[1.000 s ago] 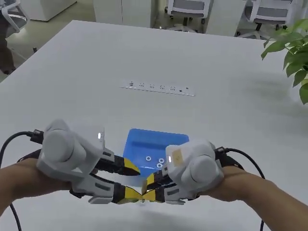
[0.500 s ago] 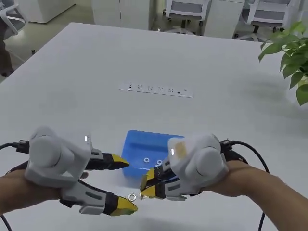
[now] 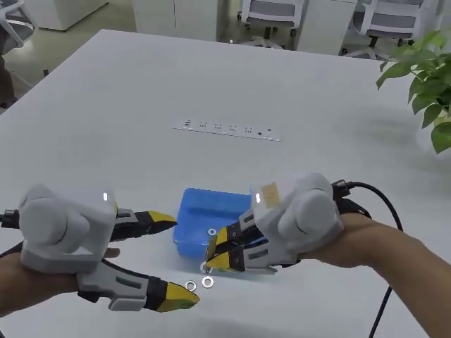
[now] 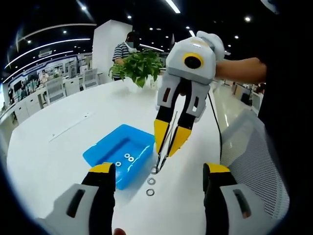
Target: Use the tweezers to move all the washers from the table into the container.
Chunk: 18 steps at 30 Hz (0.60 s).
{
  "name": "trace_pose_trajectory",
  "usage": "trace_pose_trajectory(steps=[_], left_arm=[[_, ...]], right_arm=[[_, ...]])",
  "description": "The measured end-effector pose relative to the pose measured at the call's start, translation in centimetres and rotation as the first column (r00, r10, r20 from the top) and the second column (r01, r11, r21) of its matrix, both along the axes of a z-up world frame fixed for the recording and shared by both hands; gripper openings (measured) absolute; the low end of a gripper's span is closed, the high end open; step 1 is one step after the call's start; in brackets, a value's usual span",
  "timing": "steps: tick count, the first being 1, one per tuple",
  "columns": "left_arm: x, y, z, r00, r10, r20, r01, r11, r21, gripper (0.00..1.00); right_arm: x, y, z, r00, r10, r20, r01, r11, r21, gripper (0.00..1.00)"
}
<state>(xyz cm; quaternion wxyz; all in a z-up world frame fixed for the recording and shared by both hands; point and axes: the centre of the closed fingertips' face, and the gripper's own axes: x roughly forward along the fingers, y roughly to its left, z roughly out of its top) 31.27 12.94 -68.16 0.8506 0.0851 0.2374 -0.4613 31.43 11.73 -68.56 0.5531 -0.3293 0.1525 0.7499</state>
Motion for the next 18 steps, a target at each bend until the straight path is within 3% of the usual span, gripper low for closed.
trace_pose_trajectory(steps=[5,18], left_arm=[[0.1,-0.3,0.4,1.0,0.007,0.019,-0.007,1.0,-0.001,0.8],[0.2,-0.2,0.4,0.999,0.031,0.018,-0.03,0.999,-0.019,0.88]], right_arm=[[0.7,0.2,0.7,1.0,-0.007,-0.004,0.007,1.0,0.014,0.07],[3.7,0.6,1.5,0.999,-0.044,0.015,0.044,0.998,0.035,0.07]])
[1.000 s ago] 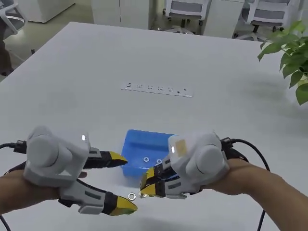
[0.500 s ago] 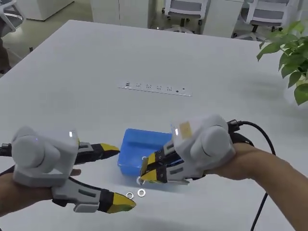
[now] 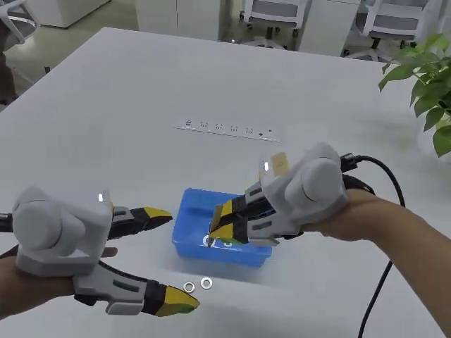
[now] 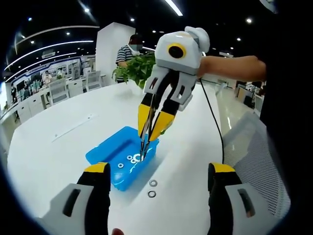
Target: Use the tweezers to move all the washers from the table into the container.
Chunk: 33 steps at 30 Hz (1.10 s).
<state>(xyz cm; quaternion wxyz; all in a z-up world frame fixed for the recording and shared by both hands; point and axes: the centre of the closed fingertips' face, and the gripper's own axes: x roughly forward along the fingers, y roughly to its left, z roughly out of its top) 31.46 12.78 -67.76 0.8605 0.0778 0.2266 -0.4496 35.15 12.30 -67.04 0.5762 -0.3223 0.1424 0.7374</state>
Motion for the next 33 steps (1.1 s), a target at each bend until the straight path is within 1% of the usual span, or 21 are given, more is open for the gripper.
trace_pose_trajectory(steps=[1,8,12,15,17,23,25,27,33], left_arm=[[0.1,0.0,0.1,1.0,0.004,0.005,-0.004,1.0,-0.002,0.88],[0.3,0.3,0.2,1.0,0.013,0.01,-0.013,1.0,0.0,0.89],[0.5,0.5,0.4,1.0,0.016,0.024,-0.016,1.0,-0.006,0.89],[0.6,0.6,0.3,1.0,0.015,0.022,-0.015,1.0,-0.005,0.89],[0.6,0.5,0.3,1.0,0.011,0.017,-0.011,1.0,-0.001,0.89],[0.9,0.5,0.4,1.0,0.015,0.018,-0.015,1.0,-0.001,0.89],[0.9,0.4,0.6,1.0,0.015,0.021,-0.014,1.0,-0.002,0.89],[1.0,0.6,0.5,1.0,0.015,0.022,-0.015,1.0,-0.002,0.89],[1.0,0.8,0.4,1.0,0.014,0.016,-0.014,1.0,0.005,0.88]], right_arm=[[0.2,0.0,-0.1,1.0,-0.002,0.003,0.002,1.0,-0.003,0.07],[1.8,0.1,-0.4,1.0,-0.017,0.021,0.017,1.0,-0.003,0.07],[2.7,0.2,-0.7,0.999,-0.025,0.034,0.026,1.0,-0.004,0.08],[3.5,0.4,-1.1,0.999,-0.036,0.039,0.036,0.999,-0.004,0.08],[3.9,0.5,-1.4,0.998,-0.04,0.039,0.04,0.999,-0.004,0.08],[5.2,0.6,-2.4,0.998,-0.056,0.042,0.057,0.998,-0.007,0.08],[5.6,0.7,-2.8,0.997,-0.06,0.044,0.06,0.998,-0.008,0.08],[5.8,0.8,-3.2,0.997,-0.06,0.048,0.06,0.998,-0.008,0.08],[6.6,1.0,-4.4,0.997,-0.064,0.048,0.065,0.998,-0.014,0.08]])
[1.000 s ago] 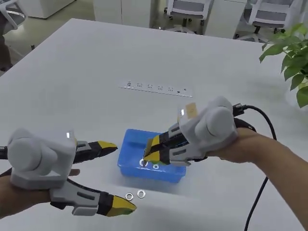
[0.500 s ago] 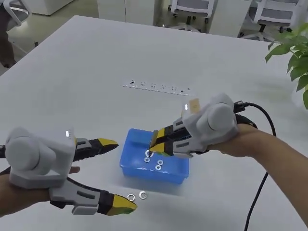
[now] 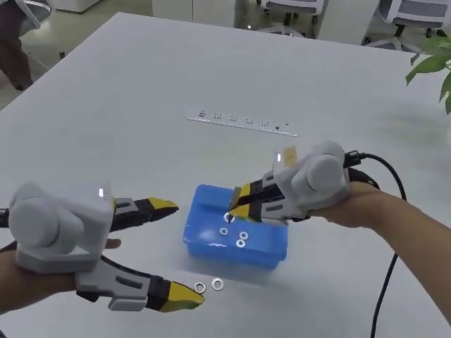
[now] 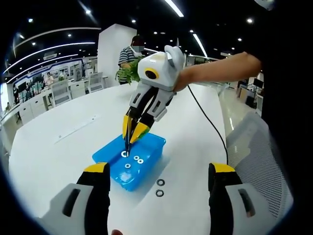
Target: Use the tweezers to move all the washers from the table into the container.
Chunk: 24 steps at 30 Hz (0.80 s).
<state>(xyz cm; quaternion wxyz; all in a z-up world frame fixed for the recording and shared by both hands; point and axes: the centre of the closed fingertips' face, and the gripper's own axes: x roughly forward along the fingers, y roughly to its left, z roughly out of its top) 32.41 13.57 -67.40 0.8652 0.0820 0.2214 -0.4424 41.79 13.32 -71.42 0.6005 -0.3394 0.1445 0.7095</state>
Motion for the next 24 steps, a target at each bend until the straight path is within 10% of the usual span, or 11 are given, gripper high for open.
trace_pose_trajectory(steps=[24], left_arm=[[2.7,0.9,-0.2,1.0,0.005,0.004,-0.005,1.0,-0.018,0.8]], right_arm=[[1.4,0.1,-3.5,0.999,-0.026,-0.043,0.025,0.999,-0.029,0.08]])
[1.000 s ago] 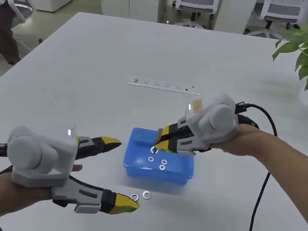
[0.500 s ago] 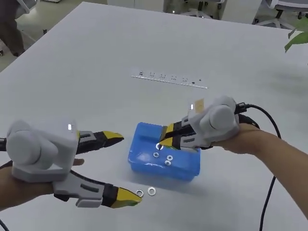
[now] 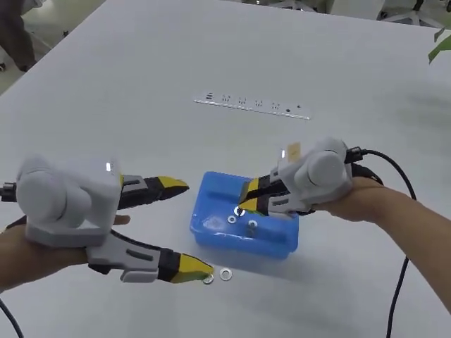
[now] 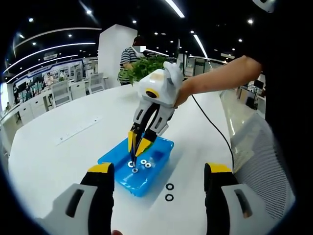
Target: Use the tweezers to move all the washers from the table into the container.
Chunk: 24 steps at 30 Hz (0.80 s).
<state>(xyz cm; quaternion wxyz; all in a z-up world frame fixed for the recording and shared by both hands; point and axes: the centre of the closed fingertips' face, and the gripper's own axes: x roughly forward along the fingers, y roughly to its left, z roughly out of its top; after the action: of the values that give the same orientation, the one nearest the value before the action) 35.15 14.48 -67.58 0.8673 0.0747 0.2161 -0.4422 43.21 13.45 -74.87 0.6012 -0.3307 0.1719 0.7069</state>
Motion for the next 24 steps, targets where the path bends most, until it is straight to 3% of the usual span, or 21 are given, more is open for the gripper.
trace_pose_trajectory(steps=[7,18,24], left_arm=[[1.8,-0.1,0.7,1.0,-0.004,0.028,0.004,1.0,-0.005,0.62],[4.8,-1.1,0.8,0.996,-0.035,0.079,0.032,0.999,0.038,0.43],[6.0,-1.9,0.2,0.996,-0.044,0.076,0.04,0.998,0.051,0.3]], right_arm=[[0.0,-0.1,0.0,1.0,0.0,0.001,0.0,1.0,-0.004,0.08],[0.1,-0.1,0.0,1.0,0.004,0.003,-0.004,1.0,-0.001,0.08],[0.1,-0.2,0.1,1.0,0.009,0.007,-0.009,1.0,-0.001,0.08]])
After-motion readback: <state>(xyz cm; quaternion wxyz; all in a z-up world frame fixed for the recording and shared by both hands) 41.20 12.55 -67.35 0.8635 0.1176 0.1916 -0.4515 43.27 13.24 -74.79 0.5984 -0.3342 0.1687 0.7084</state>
